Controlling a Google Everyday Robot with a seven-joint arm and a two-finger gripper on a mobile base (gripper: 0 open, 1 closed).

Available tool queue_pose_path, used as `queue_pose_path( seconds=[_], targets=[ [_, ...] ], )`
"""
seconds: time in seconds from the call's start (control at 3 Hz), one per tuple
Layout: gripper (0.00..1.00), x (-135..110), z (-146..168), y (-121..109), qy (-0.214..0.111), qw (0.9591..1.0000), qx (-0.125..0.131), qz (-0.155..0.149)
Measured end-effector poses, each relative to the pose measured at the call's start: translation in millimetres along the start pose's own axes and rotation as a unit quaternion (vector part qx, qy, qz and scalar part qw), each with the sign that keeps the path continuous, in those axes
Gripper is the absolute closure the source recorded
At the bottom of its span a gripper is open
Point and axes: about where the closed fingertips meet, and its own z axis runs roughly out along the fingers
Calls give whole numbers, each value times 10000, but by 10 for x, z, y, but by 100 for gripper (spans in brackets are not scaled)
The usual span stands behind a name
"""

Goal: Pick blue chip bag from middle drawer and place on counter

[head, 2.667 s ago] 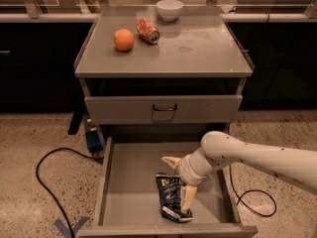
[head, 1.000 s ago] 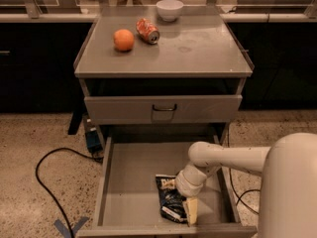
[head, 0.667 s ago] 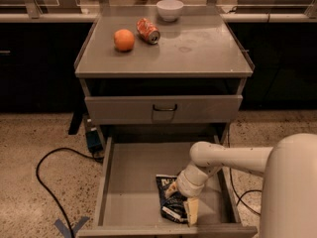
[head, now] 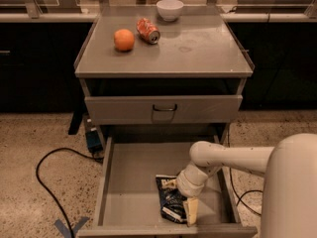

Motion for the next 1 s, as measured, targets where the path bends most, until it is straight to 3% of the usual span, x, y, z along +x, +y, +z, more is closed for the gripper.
queue_pose_path(
  seconds=[0.33,0.67,1.0],
  targets=[
    [0,-17,-277,-93,316,9990,232,-227],
    [0,-65,-501,-202,541,9967,419,-440],
    [0,35,-471,-193,750,9955,289,-503]
  ],
)
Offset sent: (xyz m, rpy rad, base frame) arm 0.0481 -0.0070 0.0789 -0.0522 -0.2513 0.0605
